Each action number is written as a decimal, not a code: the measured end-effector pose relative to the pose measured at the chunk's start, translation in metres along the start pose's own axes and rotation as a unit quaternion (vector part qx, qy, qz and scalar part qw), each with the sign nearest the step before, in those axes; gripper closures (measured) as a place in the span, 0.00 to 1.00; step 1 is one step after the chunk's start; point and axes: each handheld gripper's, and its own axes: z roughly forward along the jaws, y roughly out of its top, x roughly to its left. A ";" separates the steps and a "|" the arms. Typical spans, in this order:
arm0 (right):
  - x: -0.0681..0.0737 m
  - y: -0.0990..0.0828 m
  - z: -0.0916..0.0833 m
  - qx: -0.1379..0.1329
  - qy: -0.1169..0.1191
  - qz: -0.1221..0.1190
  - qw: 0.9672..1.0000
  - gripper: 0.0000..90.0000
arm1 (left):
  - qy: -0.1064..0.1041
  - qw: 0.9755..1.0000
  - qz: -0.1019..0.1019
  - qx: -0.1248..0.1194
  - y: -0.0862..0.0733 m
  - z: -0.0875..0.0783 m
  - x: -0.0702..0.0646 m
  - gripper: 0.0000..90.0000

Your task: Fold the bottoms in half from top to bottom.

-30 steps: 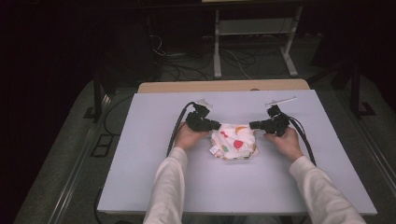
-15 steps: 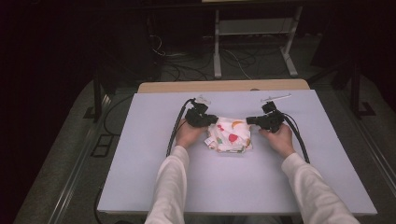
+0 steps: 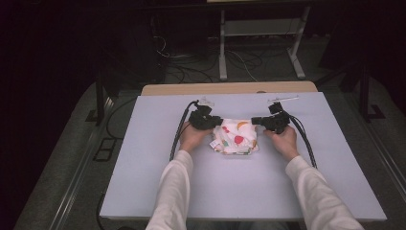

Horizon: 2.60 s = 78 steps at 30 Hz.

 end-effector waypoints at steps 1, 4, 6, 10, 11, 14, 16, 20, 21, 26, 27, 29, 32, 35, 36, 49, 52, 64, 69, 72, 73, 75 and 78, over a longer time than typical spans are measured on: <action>0.000 0.000 0.000 -0.002 0.001 0.001 1.000 0.96 | 0.000 1.000 -0.002 -0.001 0.000 0.000 0.000 0.83; 0.000 0.000 -0.001 -0.003 0.005 0.004 1.000 0.94 | -0.001 1.000 -0.012 -0.005 -0.001 0.000 0.002 0.75; 0.000 0.001 -0.003 -0.004 0.005 0.004 1.000 0.88 | 0.012 0.999 -0.032 -0.010 -0.001 0.000 0.002 0.64; 0.001 0.003 -0.008 -0.012 -0.015 -0.008 1.000 0.77 | -0.002 0.997 -0.076 -0.026 -0.001 -0.004 0.004 0.51; 0.002 0.003 -0.010 -0.012 -0.027 -0.014 0.999 0.74 | -0.004 0.997 -0.077 -0.028 0.000 -0.004 0.004 0.47; 0.002 0.005 -0.014 -0.015 -0.035 -0.019 0.999 0.65 | -0.008 0.997 -0.076 -0.029 0.001 -0.006 0.002 0.37; 0.000 0.005 -0.018 -0.018 -0.039 -0.020 0.999 0.56 | -0.008 0.996 -0.076 -0.034 0.003 -0.009 0.000 0.30; -0.003 0.007 -0.026 -0.025 -0.045 -0.017 0.999 0.40 | -0.008 0.996 -0.074 -0.041 0.006 -0.014 -0.002 0.20; -0.003 0.007 -0.029 -0.021 -0.048 -0.018 0.998 0.36 | -0.007 0.997 -0.073 -0.039 0.007 -0.015 -0.002 0.18; -0.003 0.008 -0.038 -0.017 -0.040 -0.027 0.999 0.18 | 0.002 0.997 -0.081 -0.018 0.005 -0.021 -0.001 0.05; -0.002 0.008 -0.040 -0.015 -0.039 -0.029 0.999 0.13 | 0.002 0.996 -0.082 -0.018 0.004 -0.022 -0.001 0.02; -0.002 0.008 -0.043 -0.013 -0.035 -0.030 0.999 0.01 | 0.000 0.996 -0.081 -0.021 0.002 -0.025 -0.001 0.00; -0.002 0.006 -0.048 -0.015 -0.039 -0.020 0.999 0.00 | -0.003 0.996 -0.082 -0.031 -0.002 -0.032 -0.001 0.00; -0.003 0.004 -0.054 -0.018 -0.033 -0.022 0.999 0.00 | 0.000 0.996 -0.078 -0.034 -0.003 -0.041 -0.001 0.00; -0.004 0.004 -0.056 -0.020 -0.030 -0.023 0.999 0.00 | 0.001 0.996 -0.079 -0.038 -0.004 -0.043 0.000 0.00; -0.001 -0.007 -0.085 -0.031 -0.017 -0.037 0.999 0.00 | 0.001 0.993 -0.090 -0.077 -0.017 -0.084 0.001 0.00; 0.000 -0.010 -0.091 -0.037 -0.014 -0.037 0.999 0.00 | 0.006 0.993 -0.084 -0.079 -0.020 -0.092 -0.001 0.00; 0.010 -0.032 -0.107 -0.049 -0.005 -0.046 0.998 0.00 | 0.003 0.995 -0.048 -0.091 -0.025 -0.114 -0.025 0.00; 0.016 -0.043 -0.113 -0.054 -0.002 -0.052 0.997 0.00 | 0.006 0.996 -0.030 -0.088 -0.029 -0.118 -0.036 0.00; 0.020 -0.052 -0.116 -0.057 -0.003 -0.057 0.997 0.00 | 0.009 0.996 -0.023 -0.083 -0.034 -0.120 -0.040 0.00; 0.021 -0.054 -0.116 -0.056 -0.002 -0.057 0.997 0.00 | 0.010 0.996 -0.024 -0.083 -0.036 -0.121 -0.041 0.00; 0.024 -0.058 -0.118 -0.055 0.000 -0.058 0.997 0.00 | 0.010 0.996 -0.023 -0.082 -0.041 -0.123 -0.044 0.00; 0.028 -0.065 -0.122 -0.059 0.001 -0.061 0.996 0.00 | 0.011 0.996 -0.022 -0.084 -0.049 -0.126 -0.047 0.00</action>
